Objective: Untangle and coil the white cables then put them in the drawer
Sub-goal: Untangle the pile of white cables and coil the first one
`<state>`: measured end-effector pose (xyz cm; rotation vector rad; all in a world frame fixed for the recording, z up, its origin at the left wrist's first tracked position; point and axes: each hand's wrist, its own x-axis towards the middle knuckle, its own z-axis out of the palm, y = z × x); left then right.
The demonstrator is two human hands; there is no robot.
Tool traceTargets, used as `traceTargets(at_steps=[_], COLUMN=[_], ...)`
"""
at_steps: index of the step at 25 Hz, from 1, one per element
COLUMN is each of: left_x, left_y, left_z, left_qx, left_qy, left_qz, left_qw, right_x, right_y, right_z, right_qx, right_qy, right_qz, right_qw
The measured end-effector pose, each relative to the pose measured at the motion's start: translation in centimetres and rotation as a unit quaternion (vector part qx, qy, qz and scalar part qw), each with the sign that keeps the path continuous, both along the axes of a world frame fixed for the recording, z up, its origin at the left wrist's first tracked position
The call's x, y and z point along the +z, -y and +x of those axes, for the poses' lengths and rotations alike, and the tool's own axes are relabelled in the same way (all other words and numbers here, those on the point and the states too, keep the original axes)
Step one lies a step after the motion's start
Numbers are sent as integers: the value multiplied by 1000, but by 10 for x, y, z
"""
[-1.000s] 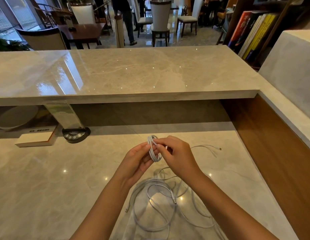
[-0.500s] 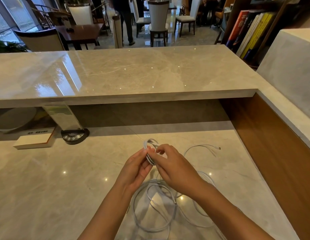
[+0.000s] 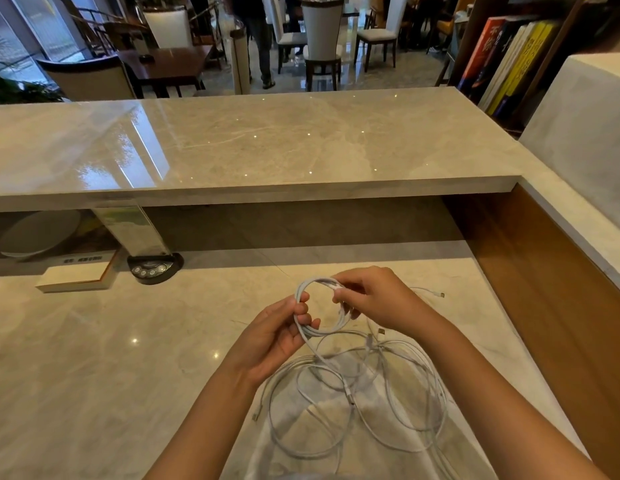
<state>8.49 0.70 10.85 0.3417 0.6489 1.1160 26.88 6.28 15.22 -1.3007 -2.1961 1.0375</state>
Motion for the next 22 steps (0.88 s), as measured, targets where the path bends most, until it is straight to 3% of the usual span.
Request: traceTargets(at_steps=[3, 6, 10, 12, 14, 18, 22], left_x=[1, 1, 3, 4, 1, -2, 0], left_y=[0, -1, -1, -3, -7, -12, -13], left_z=[-5, -4, 8, 14, 14, 11, 14], left_qx=[-37, -66, -27, 52, 125, 189, 194], left_qy=[-27, -26, -4, -23, -30, -29, 15], left_qz=[-3, -8, -6, -2, 4, 7, -19], left_qw=[999, 997, 1000, 998, 992, 982, 981], right_x=[13, 22, 6, -6, -15, -31, -48], right_y=[-10, -20, -18, -8, 15, 67, 72], right_z=[12, 23, 10, -2, -11, -34, -48], right_qx=[85, 101, -66, -175, -237, -112, -68], right_qy=[49, -12, -144, -174, -139, 8, -16], right_qz=[-33, -128, -135, -108, -19, 81, 120], right_qw=[995, 987, 978, 963, 961, 990, 990])
